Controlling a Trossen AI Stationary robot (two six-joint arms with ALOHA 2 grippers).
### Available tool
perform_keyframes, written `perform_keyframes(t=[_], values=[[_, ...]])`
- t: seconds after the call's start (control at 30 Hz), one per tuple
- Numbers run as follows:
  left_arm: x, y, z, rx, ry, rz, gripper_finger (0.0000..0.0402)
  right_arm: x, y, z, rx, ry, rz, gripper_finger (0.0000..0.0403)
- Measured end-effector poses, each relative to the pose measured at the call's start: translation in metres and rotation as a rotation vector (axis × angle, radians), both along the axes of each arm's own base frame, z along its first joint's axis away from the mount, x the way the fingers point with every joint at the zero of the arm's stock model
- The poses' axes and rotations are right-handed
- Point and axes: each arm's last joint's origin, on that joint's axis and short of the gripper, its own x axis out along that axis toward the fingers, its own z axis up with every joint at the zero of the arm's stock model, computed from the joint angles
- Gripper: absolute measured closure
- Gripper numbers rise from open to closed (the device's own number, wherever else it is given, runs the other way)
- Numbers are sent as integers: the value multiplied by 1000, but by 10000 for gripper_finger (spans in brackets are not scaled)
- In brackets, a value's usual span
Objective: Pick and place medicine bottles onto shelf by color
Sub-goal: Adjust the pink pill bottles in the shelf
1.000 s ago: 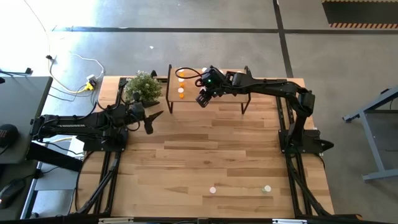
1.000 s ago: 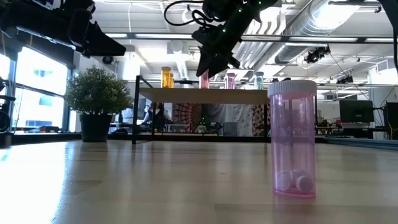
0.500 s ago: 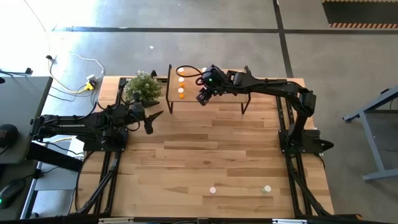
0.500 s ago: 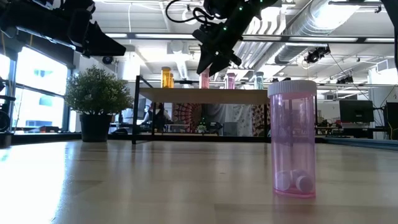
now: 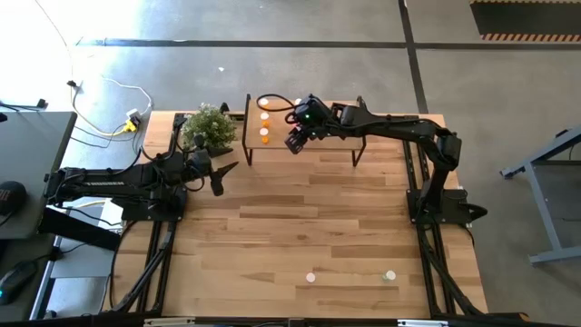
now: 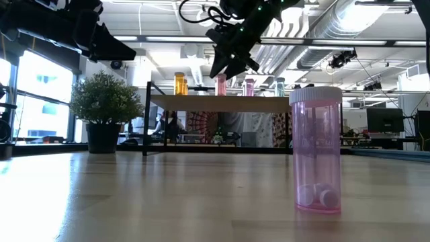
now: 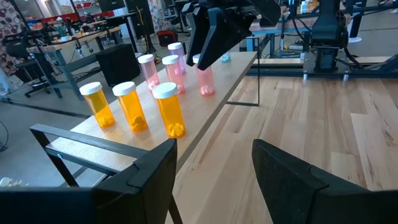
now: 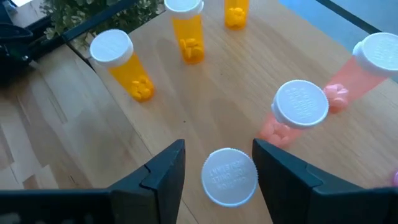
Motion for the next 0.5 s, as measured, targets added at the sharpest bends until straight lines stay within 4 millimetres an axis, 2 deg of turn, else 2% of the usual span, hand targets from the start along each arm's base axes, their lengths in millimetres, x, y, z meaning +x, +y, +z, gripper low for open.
perform_keyframes(t=[0.5], values=[[0,0,0,0,0,0,202,-2,-1,0,-6,13,-28,224]])
